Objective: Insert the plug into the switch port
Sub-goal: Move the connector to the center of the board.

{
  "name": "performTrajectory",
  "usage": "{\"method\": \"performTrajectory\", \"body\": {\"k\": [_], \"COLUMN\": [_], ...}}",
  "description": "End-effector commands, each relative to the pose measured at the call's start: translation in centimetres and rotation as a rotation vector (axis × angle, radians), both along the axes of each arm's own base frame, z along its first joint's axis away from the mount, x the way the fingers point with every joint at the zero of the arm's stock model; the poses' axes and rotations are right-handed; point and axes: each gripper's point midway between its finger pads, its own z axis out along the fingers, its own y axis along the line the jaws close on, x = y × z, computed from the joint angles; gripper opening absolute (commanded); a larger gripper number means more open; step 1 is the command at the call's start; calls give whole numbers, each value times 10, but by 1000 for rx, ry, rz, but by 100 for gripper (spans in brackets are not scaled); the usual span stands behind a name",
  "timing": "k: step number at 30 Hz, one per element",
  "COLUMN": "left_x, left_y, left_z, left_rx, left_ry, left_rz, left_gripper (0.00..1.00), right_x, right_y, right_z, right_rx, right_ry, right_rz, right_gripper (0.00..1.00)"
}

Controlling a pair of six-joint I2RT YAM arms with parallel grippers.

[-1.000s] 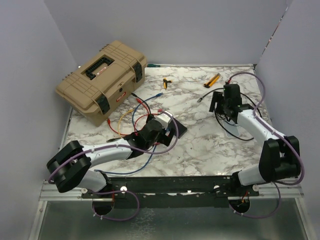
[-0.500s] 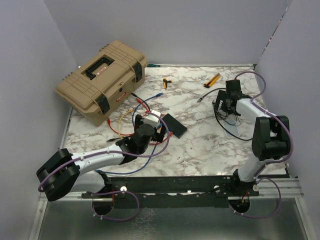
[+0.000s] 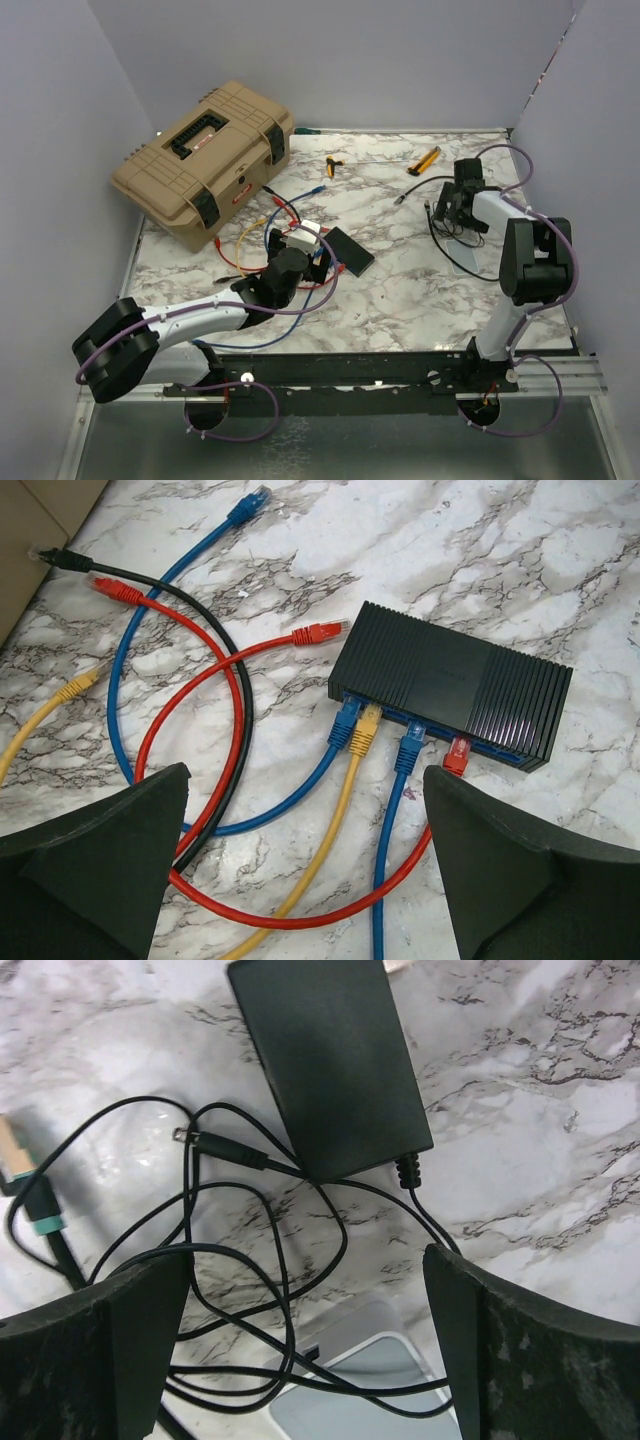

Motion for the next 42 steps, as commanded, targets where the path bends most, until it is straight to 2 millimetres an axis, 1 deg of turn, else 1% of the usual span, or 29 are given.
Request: {"method": "performTrajectory", "body": {"k": [1,6,9,11,13,16,18,19,21,22,25,31,32,37,42], "left_x": [4,4,5,5,5,5,5,5,5,5,5,5,6,6,6], "left_y": [1,-1,-1,-1,-2,-2,-2,-2,-2,-2,-1,-2,-2,-2,-1], "left_z": [0,-3,-5,-7,-7,-7,-7,-7,-7,-7,-7,-7,-6,-7,-8], "left_rx": [10,14,22,29,30,29,31,31,33,32,34,34,32,36,40], "left_ry": [-8,-2,3,6,8,9,8,7,8,8,7,7,6,8,10], "left_rz": [15,9,9,9,8,7,7,9,8,9,10,9,10,10,13], "left_gripper": [99,99,99,99,99,99,99,99,99,99,99,99,99,99,99], "right_x": [-5,-7,-9,-9,-8,-2,3,6,14,18,29,41,43,45,45], "right_y": [-18,-16,-19,-20,-19,-16,-15,-15,-14,-12,-6,9,12,27,43], "right_z": [-16,-36,-47,-50,-51,-44,-35,-29,-14,-5,27,105,121,184,236], "right_rx": [-1,55,62,64,71,78,79,80,82,87,106,140,142,169,200], "right_ry": [49,85,112,116,111,88,66,52,22,1,-76,-237,-269,-390,-486], "right_rz": [-23,1,-2,3,11,34,50,57,76,89,126,224,242,331,408], "right_gripper": [99,99,93,82,67,39,22,15,2,1,1,0,0,0,0]}}
